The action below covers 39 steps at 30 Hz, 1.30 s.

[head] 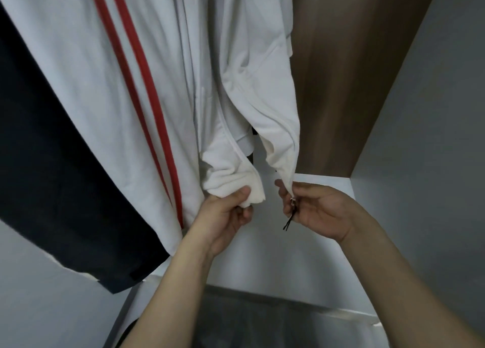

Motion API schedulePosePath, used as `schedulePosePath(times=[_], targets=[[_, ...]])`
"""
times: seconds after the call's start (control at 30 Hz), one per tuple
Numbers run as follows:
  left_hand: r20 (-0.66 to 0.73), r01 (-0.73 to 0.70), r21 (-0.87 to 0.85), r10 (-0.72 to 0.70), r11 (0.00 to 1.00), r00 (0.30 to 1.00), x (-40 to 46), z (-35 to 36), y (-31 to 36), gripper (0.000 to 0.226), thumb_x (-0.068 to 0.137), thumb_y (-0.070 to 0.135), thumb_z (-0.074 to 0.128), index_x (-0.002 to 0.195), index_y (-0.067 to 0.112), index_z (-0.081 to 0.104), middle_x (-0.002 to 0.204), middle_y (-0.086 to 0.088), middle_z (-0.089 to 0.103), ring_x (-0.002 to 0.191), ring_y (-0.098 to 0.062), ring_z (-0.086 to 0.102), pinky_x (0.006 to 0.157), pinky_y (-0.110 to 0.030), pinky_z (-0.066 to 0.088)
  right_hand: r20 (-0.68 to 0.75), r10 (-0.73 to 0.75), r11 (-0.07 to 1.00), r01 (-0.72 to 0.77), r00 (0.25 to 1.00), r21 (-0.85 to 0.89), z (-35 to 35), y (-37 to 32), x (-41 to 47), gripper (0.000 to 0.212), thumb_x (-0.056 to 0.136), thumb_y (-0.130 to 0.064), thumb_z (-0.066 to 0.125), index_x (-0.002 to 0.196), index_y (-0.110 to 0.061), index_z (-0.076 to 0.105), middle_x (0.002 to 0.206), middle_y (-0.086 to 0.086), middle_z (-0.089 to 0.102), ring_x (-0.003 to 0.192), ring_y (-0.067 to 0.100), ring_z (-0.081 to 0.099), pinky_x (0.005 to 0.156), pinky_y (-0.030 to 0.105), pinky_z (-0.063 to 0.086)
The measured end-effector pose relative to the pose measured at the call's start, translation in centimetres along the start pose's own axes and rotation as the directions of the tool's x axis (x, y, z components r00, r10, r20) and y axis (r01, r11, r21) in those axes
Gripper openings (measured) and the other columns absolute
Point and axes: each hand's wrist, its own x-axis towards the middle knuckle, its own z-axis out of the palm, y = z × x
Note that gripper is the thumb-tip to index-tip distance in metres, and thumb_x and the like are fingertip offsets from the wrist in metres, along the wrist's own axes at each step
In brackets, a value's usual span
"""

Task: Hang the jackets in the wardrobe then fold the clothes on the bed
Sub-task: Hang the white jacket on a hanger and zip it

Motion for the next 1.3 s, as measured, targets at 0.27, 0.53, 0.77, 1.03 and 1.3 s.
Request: schedulePosePath(times=[0.27, 0.53, 0.77, 1.03, 1.3], targets=[[-0.023, -0.252, 0.135, 0.257, 0.958, 0.966, -2.1, 0.9, 2.5, 0.02, 0.076, 0.013, 0.07, 0.086, 0.029, 0.074, 0.077, 0.007, 0.062, 0.062, -0.005, 0.053, 0.05, -0.018, 0.039, 0.063, -0.01, 0.924, 0.033, 0.998, -0.38, -0.5, -0.7, -1.3, 0.01, 0.072, -0.02, 0.068, 0.073, -0.014, 0.076, 0.07, 0.0, 0.058, 0.059, 0.009, 0.044, 0.067, 0.023, 0.039], [-0.037, -0.478, 0.442, 0.548, 0.759, 0.835, -3.8, 2.1, 2.7, 0.023, 0.088, 0.024, 0.062, 0.065, 0.021, 0.057, 0.053, -0.002, 0.047, 0.048, -0.014, 0.043, 0.049, -0.02, 0.036, 0.185, -0.127, 0.982, 0.15, 0.974, -0.114, 1.6, -0.6, -0.8, 0.008, 0.081, -0.013, 0.062, 0.077, -0.008, 0.067, 0.065, 0.003, 0.057, 0.051, 0.009, 0.049, 0.049, 0.019, 0.042], [-0.086, -0.468, 0.522, 0.59, 0.713, 0.803, -3.9, 3.4, 2.9, 0.037, 0.085, 0.031, 0.067, 0.056, 0.012, 0.053, 0.046, -0.003, 0.047, 0.043, -0.016, 0.044, 0.047, -0.022, 0.037, 0.257, -0.212, 0.969, 0.237, 0.943, -0.07, 3.5, -0.3, -0.7, 0.009, 0.078, -0.011, 0.067, 0.078, -0.007, 0.058, 0.059, 0.002, 0.049, 0.044, 0.008, 0.04, 0.044, 0.02, 0.034], [-0.147, -0.464, 0.524, 0.613, 0.714, 0.777, -4.2, 4.1, 3.4, 0.044, 0.085, 0.017, 0.073, 0.048, 0.02, 0.05, 0.043, 0.003, 0.043, 0.039, -0.004, 0.04, 0.043, -0.016, 0.035, 0.237, -0.254, 0.95, 0.288, 0.938, -0.122, 4.9, -0.1, -0.4, 0.015, 0.078, -0.009, 0.063, 0.064, -0.01, 0.07, 0.056, 0.0, 0.053, 0.046, 0.007, 0.045, 0.046, 0.018, 0.036], [-0.129, -0.491, 0.486, 0.616, 0.722, 0.777, -4.2, 4.9, 3.1, 0.039, 0.087, 0.009, 0.07, 0.055, 0.012, 0.048, 0.045, 0.004, 0.044, 0.04, -0.007, 0.041, 0.042, -0.017, 0.035, 0.207, -0.268, 0.956, 0.286, 0.941, -0.061, 5.4, 0.2, -0.1, 0.009, 0.075, -0.012, 0.066, 0.07, -0.011, 0.073, 0.064, 0.001, 0.061, 0.054, 0.006, 0.055, 0.05, 0.017, 0.046]])
